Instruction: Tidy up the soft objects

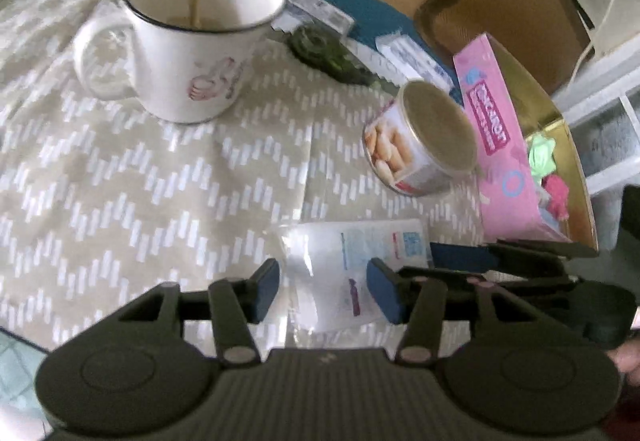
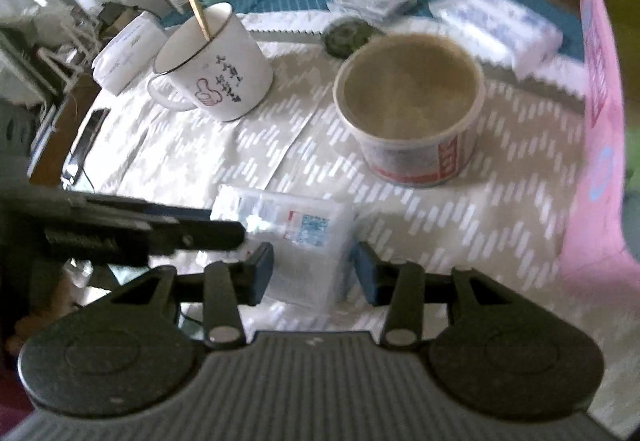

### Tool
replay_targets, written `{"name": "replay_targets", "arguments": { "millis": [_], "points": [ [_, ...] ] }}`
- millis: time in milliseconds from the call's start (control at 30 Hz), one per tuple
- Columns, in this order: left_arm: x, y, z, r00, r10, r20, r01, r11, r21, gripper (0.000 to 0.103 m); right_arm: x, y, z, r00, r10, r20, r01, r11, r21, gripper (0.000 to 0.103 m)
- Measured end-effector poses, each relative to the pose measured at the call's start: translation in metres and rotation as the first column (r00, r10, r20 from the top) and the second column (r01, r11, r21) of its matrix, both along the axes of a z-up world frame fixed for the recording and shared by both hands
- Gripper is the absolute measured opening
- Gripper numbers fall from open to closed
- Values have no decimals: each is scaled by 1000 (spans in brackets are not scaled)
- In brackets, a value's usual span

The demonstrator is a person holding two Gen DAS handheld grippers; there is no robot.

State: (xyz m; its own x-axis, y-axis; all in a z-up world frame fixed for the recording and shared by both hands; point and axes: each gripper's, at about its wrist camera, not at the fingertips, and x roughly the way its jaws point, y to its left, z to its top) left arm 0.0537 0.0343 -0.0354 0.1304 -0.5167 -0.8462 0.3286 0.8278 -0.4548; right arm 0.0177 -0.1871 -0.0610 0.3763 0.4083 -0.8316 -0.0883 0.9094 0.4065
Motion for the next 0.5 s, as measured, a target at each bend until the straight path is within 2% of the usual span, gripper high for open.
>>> {"name": "replay_targets", "arguments": {
  "millis": [133, 233, 333, 500],
  "points": [
    [-3, 13, 9, 998, 64, 23, -64, 998, -10, 54, -4, 11, 0, 995, 87, 48, -84, 994, -63, 53],
    [-2, 15, 9, 997, 77, 20, -77, 997, 0, 53, -4, 23, -4, 985, 161, 65, -153, 982, -115, 56],
    [-3, 4, 3, 999, 32, 0, -32, 999, 21, 49, -1, 25, -8, 981, 187, 58, -180, 978, -109, 56],
    [-10, -16, -1, 999, -16, -29, 17, 1000, 22, 49, -14, 5, -2, 983, 181, 29, -176, 978, -113, 55]
  ]
}}
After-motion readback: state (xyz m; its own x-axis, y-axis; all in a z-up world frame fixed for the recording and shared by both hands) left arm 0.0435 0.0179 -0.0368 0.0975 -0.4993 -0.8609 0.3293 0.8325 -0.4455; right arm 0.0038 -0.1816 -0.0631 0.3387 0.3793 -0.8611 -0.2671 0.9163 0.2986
